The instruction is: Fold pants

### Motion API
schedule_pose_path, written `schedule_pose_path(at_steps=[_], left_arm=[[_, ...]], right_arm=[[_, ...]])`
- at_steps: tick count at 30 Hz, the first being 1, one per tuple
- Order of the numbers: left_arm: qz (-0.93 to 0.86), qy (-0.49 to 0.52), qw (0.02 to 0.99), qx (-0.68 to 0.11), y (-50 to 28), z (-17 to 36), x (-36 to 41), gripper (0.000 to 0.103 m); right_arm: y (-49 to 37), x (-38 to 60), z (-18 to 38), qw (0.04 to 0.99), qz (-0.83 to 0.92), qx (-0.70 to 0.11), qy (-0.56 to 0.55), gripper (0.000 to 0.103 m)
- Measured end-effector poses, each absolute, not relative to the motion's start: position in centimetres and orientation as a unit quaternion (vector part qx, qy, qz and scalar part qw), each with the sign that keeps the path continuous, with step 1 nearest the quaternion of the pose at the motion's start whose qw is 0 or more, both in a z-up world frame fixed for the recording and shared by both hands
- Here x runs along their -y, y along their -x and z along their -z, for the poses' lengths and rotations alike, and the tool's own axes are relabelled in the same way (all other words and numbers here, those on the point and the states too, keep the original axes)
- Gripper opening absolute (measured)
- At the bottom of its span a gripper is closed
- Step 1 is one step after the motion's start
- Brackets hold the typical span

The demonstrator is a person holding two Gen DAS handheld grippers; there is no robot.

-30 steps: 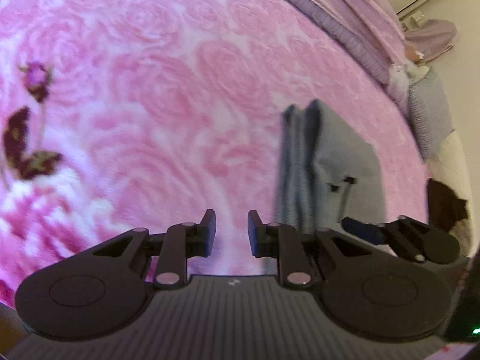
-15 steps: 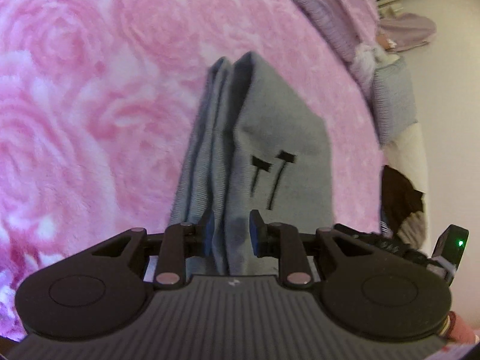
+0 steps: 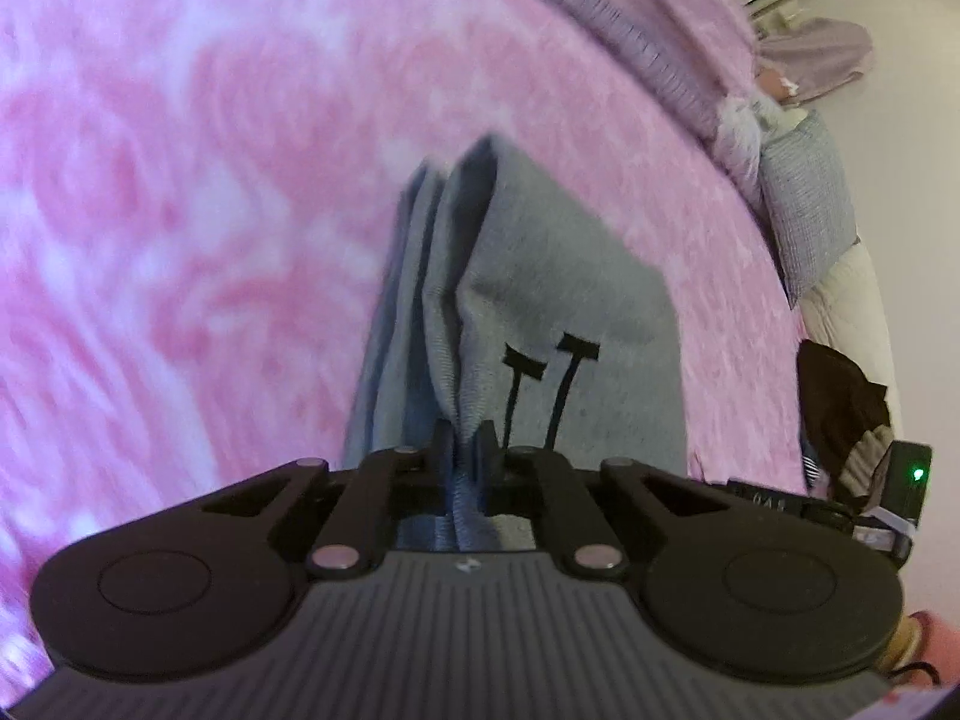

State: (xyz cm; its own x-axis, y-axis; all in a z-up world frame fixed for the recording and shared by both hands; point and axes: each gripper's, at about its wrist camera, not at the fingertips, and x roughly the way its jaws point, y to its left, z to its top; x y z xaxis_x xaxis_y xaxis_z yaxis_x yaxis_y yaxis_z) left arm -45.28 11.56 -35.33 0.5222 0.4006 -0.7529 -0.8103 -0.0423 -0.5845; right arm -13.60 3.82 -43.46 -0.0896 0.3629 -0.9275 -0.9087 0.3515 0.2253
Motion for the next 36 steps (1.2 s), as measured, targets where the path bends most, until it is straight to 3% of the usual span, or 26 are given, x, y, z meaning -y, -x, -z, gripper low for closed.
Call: schedule_pose_path(at_steps=[5,11,18,20,28,33,36], left_arm=[[-0.465,0.537,0.669,-0.218,44.5,35.8,-11.5,0.003],[-0.465,0.557,0.659,-0.198,45.2,35.8,-10.0,0.004],[-0.468,0.553,0.647,-0.239,44.8,36.0,-11.8,0.008],[-0.479,0.524,0.657,-0.252,44.9,34.0,-12.1,0.012],[-0.5,0.386,0.733,-0.253,41.4,28.6,-17.2,0.012],[-0.497,0.319,0.742,-0.318,36.5,32.0,-20.0,0.009],[-0.508,0.335,0.714,-0.345,37.0,36.4,-20.9,0.009]], right_arm=[[17.1,-4.9,43.7,0.628,-0.534,-0.457,0.334,0.036],[16.0,-4.8,43.9,0.622,-0.537,-0.472,0.318,0.036],[16.6,-5.7,43.1,0.61,-0.551,-0.447,0.354,0.036],[15.8,-5.8,42.4,0.61,-0.551,-0.452,0.345,0.036],[14.3,-9.2,38.7,0.647,-0.597,-0.411,0.235,0.036],[17.4,-12.6,41.0,0.638,-0.629,-0.36,0.261,0.036],[18.1,-13.3,44.0,0.635,-0.622,-0.361,0.281,0.036]])
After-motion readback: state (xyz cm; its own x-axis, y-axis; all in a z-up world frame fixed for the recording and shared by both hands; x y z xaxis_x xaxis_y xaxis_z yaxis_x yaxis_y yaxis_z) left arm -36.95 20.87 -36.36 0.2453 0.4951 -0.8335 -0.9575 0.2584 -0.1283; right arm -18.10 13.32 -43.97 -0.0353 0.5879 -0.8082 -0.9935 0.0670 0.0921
